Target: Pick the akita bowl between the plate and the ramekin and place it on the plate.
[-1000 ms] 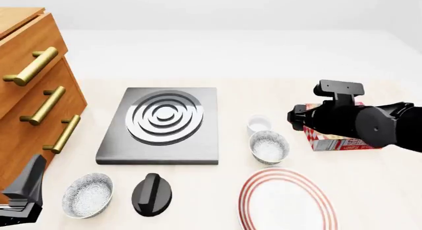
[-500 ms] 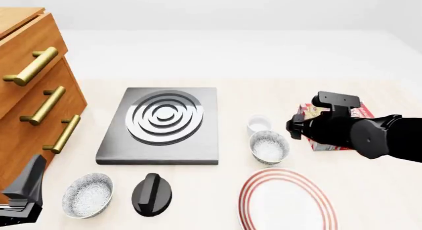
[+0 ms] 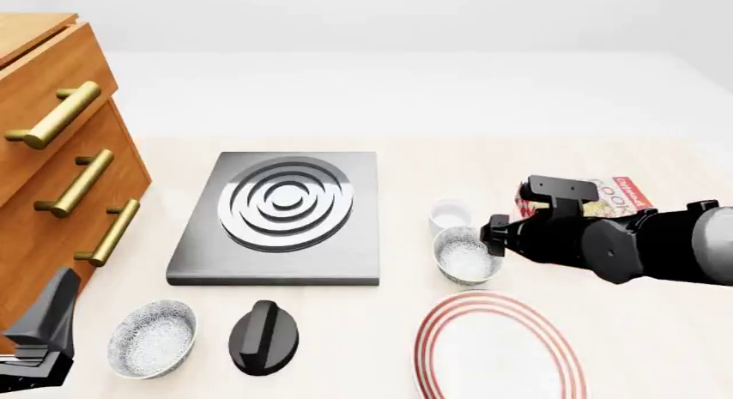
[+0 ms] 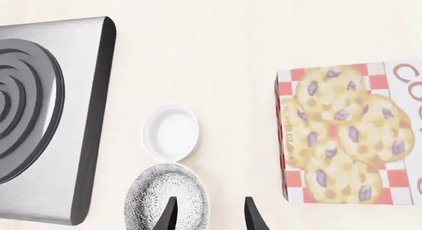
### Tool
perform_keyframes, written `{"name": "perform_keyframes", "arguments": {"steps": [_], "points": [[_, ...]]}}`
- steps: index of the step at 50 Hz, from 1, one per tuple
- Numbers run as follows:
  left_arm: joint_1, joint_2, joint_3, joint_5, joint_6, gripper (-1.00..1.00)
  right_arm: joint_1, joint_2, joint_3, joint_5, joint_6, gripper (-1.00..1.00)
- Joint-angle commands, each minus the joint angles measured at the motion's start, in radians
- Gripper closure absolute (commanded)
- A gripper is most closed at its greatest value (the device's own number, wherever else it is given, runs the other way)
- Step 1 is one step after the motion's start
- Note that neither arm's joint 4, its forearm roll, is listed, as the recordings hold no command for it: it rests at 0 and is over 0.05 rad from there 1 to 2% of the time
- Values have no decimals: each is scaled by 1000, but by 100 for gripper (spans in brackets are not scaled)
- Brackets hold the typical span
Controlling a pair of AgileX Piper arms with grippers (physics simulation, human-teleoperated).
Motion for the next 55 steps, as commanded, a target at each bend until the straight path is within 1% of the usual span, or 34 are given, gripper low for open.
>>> {"name": "perform_keyframes", "arguments": {"steps": [1, 39, 40, 42, 55], "points": [[0, 0, 0, 0, 0, -100, 13, 39, -1, -10, -3, -100], [0, 0, 0, 0, 0, -100, 28, 101, -18, -10, 1, -100], [0, 0, 0, 0, 0, -100, 28, 99, -18, -10, -1, 100], [0, 0, 0, 0, 0, -100, 49, 111, -27, -6, 6, 100], [0, 0, 0, 0, 0, -100, 52, 118, -28, -8, 12, 100]]}}
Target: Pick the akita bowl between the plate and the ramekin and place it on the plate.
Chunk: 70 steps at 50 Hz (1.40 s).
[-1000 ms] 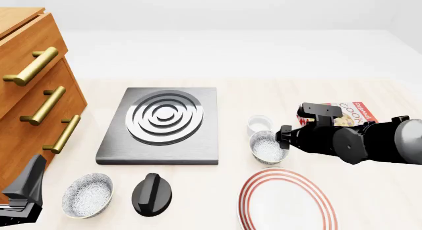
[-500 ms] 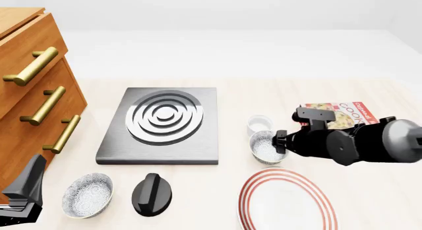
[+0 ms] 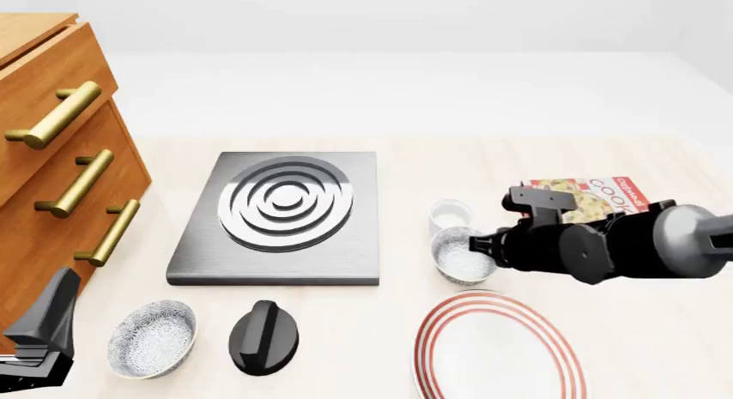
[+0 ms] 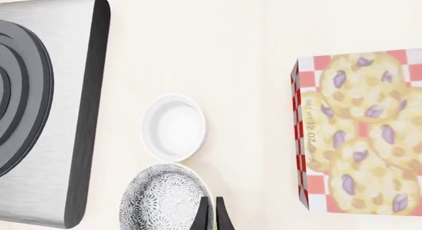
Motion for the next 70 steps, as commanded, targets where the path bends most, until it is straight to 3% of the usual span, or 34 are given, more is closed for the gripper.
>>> {"name": "perform_keyframes", "arguments": {"steps": [1, 12, 25, 39, 49, 57, 60, 62, 70], "points": [[0, 0, 0, 0, 0, -100, 16, 19, 4, -3, 13, 100], [0, 0, 0, 0, 0, -100, 10, -8, 8, 3, 0, 100], [0, 0, 0, 0, 0, -100, -17, -324, 7, 179, -38, 100], [0, 0, 0, 0, 0, -100, 13, -396, 0, 222, -37, 100], [0, 0, 0, 0, 0, -100, 89, -490, -42, 324, 6, 100], [0, 0, 0, 0, 0, -100, 114, -575, -52, 397, -6, 100], [0, 0, 0, 0, 0, -100, 166, -580, -56, 417, 26, 100], [0, 0, 0, 0, 0, -100, 150, -615, -55, 430, -3, 100], [0, 0, 0, 0, 0, -100, 175, -657, -46, 490, -27, 100]]}}
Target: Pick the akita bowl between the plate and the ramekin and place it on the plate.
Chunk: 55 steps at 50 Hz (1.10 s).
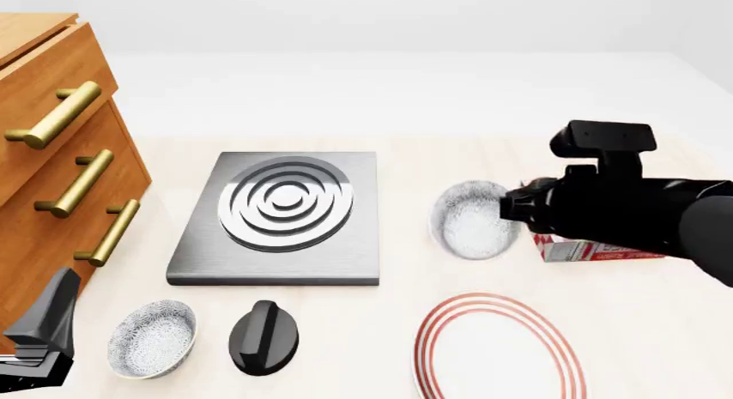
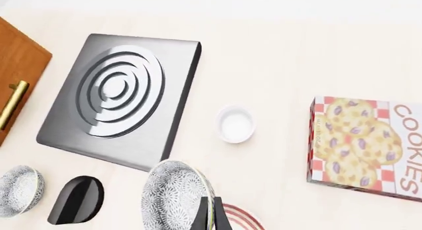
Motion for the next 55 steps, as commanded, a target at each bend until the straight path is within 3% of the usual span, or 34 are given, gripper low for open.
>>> {"name": "perform_keyframes", "arguments": {"steps": [1, 2, 3, 6, 9, 10, 11, 12, 13, 16, 18, 19, 23, 33, 40, 55], "points": [[0, 0, 0, 0, 0, -100, 31, -88, 1, 95, -42, 100], [0, 0, 0, 0, 0, -100, 26, -102, 2, 103, -61, 100], [0, 0, 0, 0, 0, -100, 43, -109, 6, 112, -39, 100], [0, 0, 0, 0, 0, -100, 55, -138, 12, 140, -45, 100], [0, 0, 0, 0, 0, -100, 175, -118, 9, 144, 33, 100], [0, 0, 0, 0, 0, -100, 154, -138, 15, 158, -8, 100], [0, 0, 0, 0, 0, -100, 154, -138, 15, 159, -8, 100], [0, 0, 0, 0, 0, -100, 94, -191, 33, 176, -60, 100], [0, 0, 0, 0, 0, -100, 149, -169, 40, 162, -17, 100], [0, 0, 0, 0, 0, -100, 169, -178, 60, 154, 1, 100], [0, 0, 0, 0, 0, -100, 159, -182, 73, 153, -33, 100], [0, 0, 0, 0, 0, -100, 187, -160, 76, 145, -15, 100], [0, 0, 0, 0, 0, -100, 212, -157, 96, 144, -36, 100], [0, 0, 0, 0, 0, -100, 198, -207, 169, 159, -56, 100], [0, 0, 0, 0, 0, -100, 140, -257, 213, 184, -91, 100], [0, 0, 0, 0, 0, -100, 83, -286, 306, 170, -102, 100]]}}
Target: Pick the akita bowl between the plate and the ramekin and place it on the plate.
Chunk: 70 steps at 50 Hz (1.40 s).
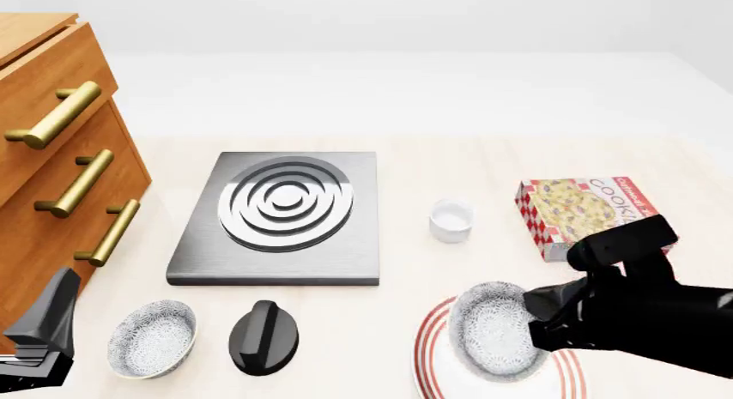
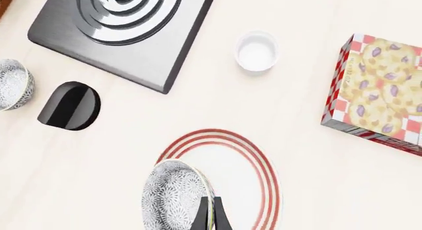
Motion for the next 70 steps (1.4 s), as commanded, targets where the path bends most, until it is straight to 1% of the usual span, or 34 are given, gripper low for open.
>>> {"name": "perform_keyframes", "arguments": {"steps": [1, 3, 9, 15, 16, 17, 19, 20, 24, 25, 27, 30, 37, 39, 42, 44, 49, 50, 52, 54, 57, 64, 65, 67, 69, 70], "points": [[0, 0, 0, 0, 0, -100, -37, -29, 68, -6, -11, 100], [0, 0, 0, 0, 0, -100, -58, -25, 88, -27, -21, 100], [0, 0, 0, 0, 0, -100, -49, 19, 135, -102, -1, 100], [0, 0, 0, 0, 0, -100, -53, 98, 157, -182, -11, 100], [0, 0, 0, 0, 0, -100, -60, 98, 162, -186, -15, 100], [0, 0, 0, 0, 0, -100, -74, 87, 163, -180, -32, 100], [0, 0, 0, 0, 0, -100, -73, 89, 164, -181, -32, 100], [0, 0, 0, 0, 0, -100, -62, 93, 163, -183, -18, 100], [0, 0, 0, 0, 0, -100, -69, 97, 166, -191, -27, 100], [0, 0, 0, 0, 0, -100, -85, 90, 167, -194, -45, 100], [0, 0, 0, 0, 0, -100, -79, 112, 172, -215, -36, 100], [0, 0, 0, 0, 0, -100, -81, 124, 183, -235, -40, 100], [0, 0, 0, 0, 0, -100, -89, 134, 192, -252, -38, 100], [0, 0, 0, 0, 0, -100, -76, 153, 187, -264, -24, 100], [0, 0, 0, 0, 0, -100, -84, 166, 196, -284, -42, 100], [0, 0, 0, 0, 0, -100, -75, 192, 194, -303, -25, 100], [0, 0, 0, 0, 0, -100, -75, 198, 197, -308, -31, 100], [0, 0, 0, 0, 0, -100, -87, 195, 199, -307, -42, 100], [0, 0, 0, 0, 0, -100, -88, 193, 208, -313, -46, 100], [0, 0, 0, 0, 0, -100, -86, 209, 206, -323, -37, 100], [0, 0, 0, 0, 0, -100, -93, 210, 206, -324, -44, 100], [0, 0, 0, 0, 0, -100, -92, 228, 208, -339, -39, 100], [0, 0, 0, 0, 0, -100, -102, 220, 207, -330, -44, -100], [0, 0, 0, 0, 0, -100, -100, 216, 203, -321, -44, -100], [0, 0, 0, 0, 0, -100, -124, 175, 196, -284, -66, -100], [0, 0, 0, 0, 0, -100, -127, 156, 196, -268, -67, -100]]}}
